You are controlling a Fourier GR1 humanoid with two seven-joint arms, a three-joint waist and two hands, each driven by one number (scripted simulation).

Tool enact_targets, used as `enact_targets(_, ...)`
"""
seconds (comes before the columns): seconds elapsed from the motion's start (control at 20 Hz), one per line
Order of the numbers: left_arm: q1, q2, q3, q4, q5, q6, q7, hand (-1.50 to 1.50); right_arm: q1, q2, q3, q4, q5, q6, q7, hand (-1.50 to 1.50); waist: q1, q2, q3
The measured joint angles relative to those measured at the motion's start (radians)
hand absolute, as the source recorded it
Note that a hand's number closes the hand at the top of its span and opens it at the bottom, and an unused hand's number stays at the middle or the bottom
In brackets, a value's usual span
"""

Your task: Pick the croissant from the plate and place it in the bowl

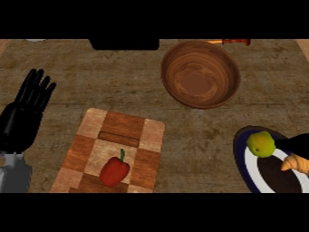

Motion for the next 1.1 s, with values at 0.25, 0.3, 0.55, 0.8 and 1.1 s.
enact_targets(0.25,-0.003,0.004,0.009,-0.014,0.003,-0.001,0.018,0.0,-0.011,-0.016,0.038,0.013,0.09,-0.08,-0.094,1.5,0.003,-0.003,-0.005)
enact_targets(0.3,0.0,0.002,0.009,-0.017,0.002,-0.002,0.018,0.0,-0.012,-0.017,0.042,0.012,0.104,-0.091,-0.111,1.5,0.003,-0.004,-0.005)
enact_targets(0.55,0.014,-0.003,0.007,-0.041,0.0,-0.008,0.028,0.0,-0.025,-0.015,0.049,0.019,0.168,-0.122,-0.176,1.5,0.004,-0.003,-0.005)
enact_targets(0.8,0.018,-0.01,0.01,-0.034,-0.007,-0.005,0.019,0.0,-0.047,0.16,0.054,-0.064,0.174,-0.124,-0.075,1.5,-0.002,-0.006,-0.007)
enact_targets(1.1,0.0,-0.008,0.011,-0.028,-0.01,0.001,0.03,0.0,-0.07,0.538,0.13,-0.187,0.19,-0.18,0.177,1.5,0.001,-0.006,-0.003)
